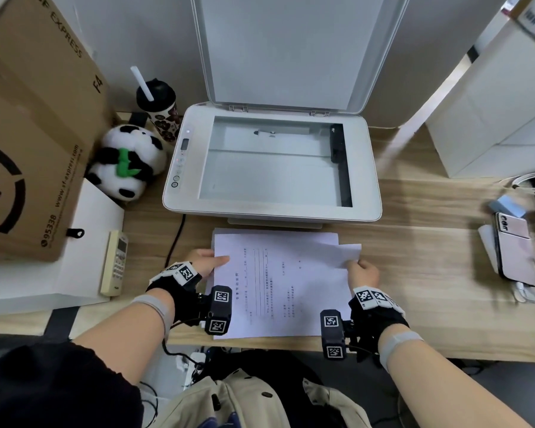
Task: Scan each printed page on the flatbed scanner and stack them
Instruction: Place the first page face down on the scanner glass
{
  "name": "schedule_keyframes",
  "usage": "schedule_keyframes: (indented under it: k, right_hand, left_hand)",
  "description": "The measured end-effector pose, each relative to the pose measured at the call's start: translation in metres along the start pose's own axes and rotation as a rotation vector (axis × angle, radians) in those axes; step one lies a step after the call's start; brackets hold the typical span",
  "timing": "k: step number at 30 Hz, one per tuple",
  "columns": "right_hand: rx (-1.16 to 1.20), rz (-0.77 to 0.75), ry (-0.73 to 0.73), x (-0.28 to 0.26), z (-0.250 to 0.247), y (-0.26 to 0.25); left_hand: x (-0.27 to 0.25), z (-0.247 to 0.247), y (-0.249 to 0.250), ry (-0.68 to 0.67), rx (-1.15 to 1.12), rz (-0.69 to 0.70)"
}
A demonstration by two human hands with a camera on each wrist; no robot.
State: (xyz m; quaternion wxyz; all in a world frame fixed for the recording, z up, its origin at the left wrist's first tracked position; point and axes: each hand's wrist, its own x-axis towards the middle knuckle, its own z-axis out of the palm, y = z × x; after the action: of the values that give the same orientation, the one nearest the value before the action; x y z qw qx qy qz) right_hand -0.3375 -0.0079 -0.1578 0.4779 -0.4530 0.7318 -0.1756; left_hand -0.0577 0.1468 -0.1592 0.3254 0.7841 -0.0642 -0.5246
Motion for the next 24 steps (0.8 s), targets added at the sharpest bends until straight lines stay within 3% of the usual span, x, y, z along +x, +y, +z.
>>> schedule_keyframes:
  k: [6,8,11,16,19,24]
  right_hand:
    - [0.253,-0.154,0.196,-0.004,-0.014,-0.043]
    - [0.347,-0.213,0.223,-0.004,-0.021,-0.065]
    - [0.421,-0.314,0.229,-0.001,-0.032,-0.104]
    - [0.554,-0.503,0.175,0.005,-0.044,-0.182]
    - [0.61,-0.58,0.115,-0.002,-0.045,-0.216]
    - [0.969,-0.365,-0.227,-0.002,-0.04,-0.234]
  left_hand:
    - [-0.025,-0.017,0.048,-0.147,0.172,0.122]
    - [-0.04,-0.021,0.072,-0.24,0.059,0.165]
    - [-0.061,-0.027,0.116,-0.253,-0.099,0.278]
    - [-0.076,-0.039,0.196,-0.066,-0.274,0.548]
    - [-0.082,-0.046,0.227,0.04,-0.429,0.625]
    - [-0.075,-0.057,0.233,0.111,-0.453,0.628]
